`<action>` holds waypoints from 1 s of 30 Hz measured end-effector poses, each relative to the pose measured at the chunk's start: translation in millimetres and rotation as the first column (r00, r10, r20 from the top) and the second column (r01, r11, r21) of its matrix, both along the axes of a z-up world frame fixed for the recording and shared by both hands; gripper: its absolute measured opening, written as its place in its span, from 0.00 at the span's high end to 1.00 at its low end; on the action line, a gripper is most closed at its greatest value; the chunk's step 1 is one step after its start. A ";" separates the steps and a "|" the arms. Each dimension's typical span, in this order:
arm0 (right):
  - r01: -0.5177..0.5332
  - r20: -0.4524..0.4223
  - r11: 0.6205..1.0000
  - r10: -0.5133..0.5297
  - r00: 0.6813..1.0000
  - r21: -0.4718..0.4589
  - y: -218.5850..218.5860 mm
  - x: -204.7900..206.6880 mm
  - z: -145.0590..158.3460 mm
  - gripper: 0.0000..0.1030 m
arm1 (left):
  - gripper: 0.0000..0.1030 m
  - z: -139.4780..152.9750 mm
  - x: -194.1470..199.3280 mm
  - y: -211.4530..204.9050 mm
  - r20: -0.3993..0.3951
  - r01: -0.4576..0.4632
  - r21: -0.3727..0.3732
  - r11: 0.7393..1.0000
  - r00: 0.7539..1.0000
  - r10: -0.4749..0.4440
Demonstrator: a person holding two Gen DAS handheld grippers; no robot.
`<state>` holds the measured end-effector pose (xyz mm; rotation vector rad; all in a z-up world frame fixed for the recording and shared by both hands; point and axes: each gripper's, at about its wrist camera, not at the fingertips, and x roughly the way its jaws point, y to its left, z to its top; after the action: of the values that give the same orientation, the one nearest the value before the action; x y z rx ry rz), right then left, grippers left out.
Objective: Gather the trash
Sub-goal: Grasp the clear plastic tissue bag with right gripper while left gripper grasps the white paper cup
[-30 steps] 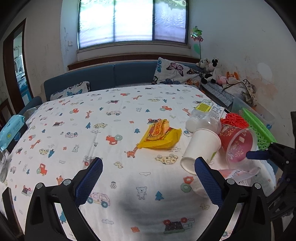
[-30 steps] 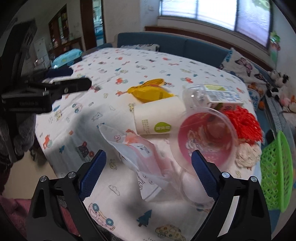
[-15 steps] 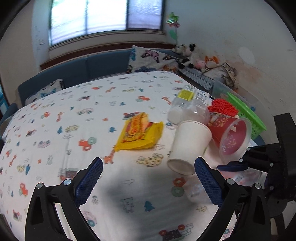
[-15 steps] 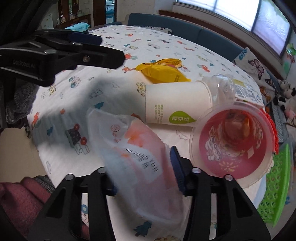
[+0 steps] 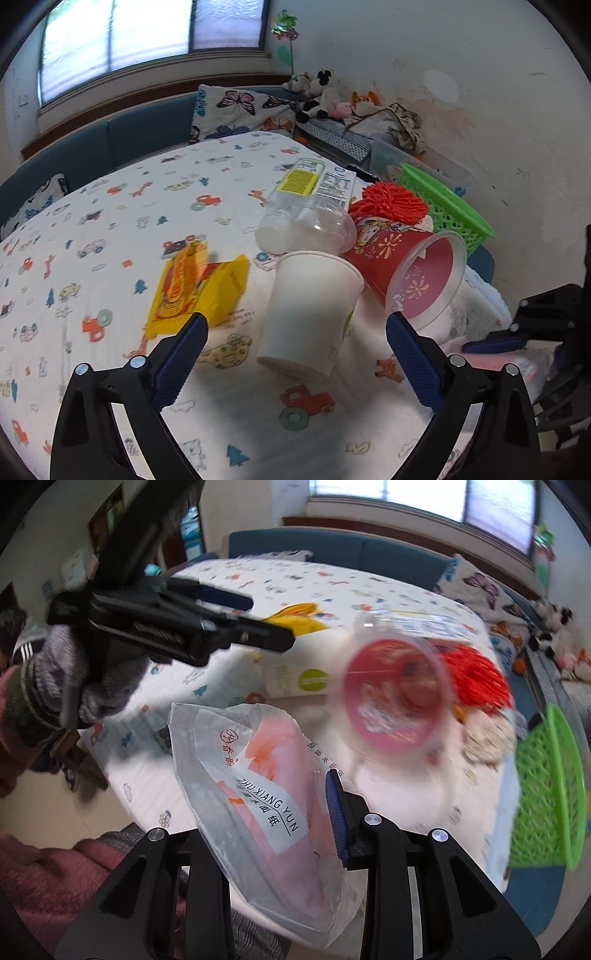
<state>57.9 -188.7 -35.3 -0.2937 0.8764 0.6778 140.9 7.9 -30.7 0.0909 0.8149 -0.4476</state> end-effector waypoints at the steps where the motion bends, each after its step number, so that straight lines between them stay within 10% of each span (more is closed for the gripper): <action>1: 0.016 0.000 1.000 -0.016 1.000 0.008 -5.9 -1.0 2.3 0.69 | 0.15 -2.1 2.9 -3.7 -0.008 0.012 0.006 1.000 1.000 -0.012; 30: 0.514 0.025 0.824 -0.534 0.845 0.237 -185.0 60.6 64.8 0.69 | 0.39 -22.7 24.4 -12.6 -0.041 0.062 0.061 0.996 0.997 -0.060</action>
<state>118.5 -373.7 29.4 0.1240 0.7389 0.2358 165.3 -4.7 -53.4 0.1661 0.8666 -0.4829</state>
